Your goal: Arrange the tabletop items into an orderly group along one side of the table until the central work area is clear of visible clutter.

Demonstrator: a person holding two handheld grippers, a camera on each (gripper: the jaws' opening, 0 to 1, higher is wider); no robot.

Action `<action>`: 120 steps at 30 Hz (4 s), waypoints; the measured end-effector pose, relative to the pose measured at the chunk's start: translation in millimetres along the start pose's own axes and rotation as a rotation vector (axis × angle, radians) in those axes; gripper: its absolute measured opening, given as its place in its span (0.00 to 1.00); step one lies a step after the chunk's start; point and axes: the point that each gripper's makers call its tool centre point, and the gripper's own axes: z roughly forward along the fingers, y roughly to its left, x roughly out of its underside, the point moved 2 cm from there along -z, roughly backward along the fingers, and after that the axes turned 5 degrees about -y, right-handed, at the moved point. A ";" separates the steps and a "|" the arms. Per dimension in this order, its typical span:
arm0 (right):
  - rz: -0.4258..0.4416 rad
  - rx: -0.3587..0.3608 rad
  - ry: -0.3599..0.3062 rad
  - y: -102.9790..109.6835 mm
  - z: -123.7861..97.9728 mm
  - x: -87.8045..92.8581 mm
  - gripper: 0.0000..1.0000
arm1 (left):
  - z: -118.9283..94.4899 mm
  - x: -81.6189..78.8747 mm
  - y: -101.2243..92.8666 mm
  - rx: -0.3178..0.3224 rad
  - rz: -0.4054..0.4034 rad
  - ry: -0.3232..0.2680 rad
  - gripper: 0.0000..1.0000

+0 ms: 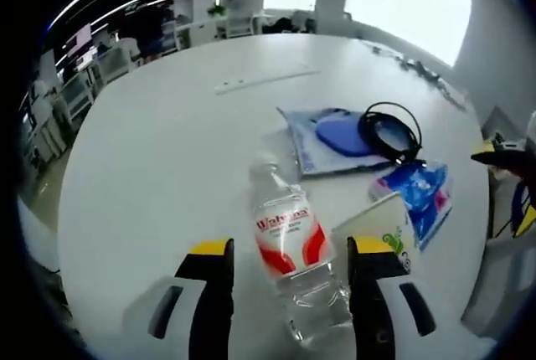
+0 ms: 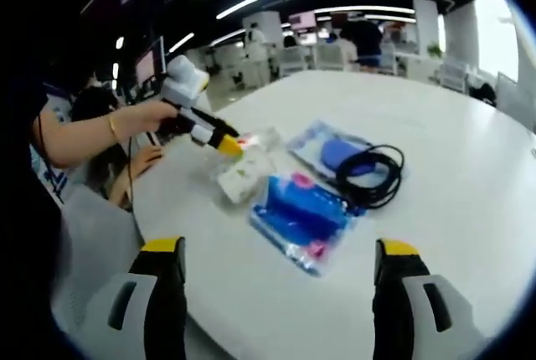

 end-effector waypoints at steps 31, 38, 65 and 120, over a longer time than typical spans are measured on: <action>0.009 0.016 0.007 -7.4 -1.8 4.2 0.90 | 12.4 -2.0 -6.3 -0.004 -0.024 0.127 0.44; 0.008 0.013 0.006 -7.0 -1.3 4.1 0.90 | 16.3 0.5 -4.9 -0.026 -0.112 0.194 0.43; -0.002 0.033 0.022 -9.1 -4.3 7.1 0.88 | 28.1 4.8 -0.7 -0.059 -0.205 0.296 0.40; -0.056 0.020 -0.007 2.9 -7.9 -13.0 0.87 | -39.9 -26.7 9.6 -0.086 -0.214 -0.102 0.35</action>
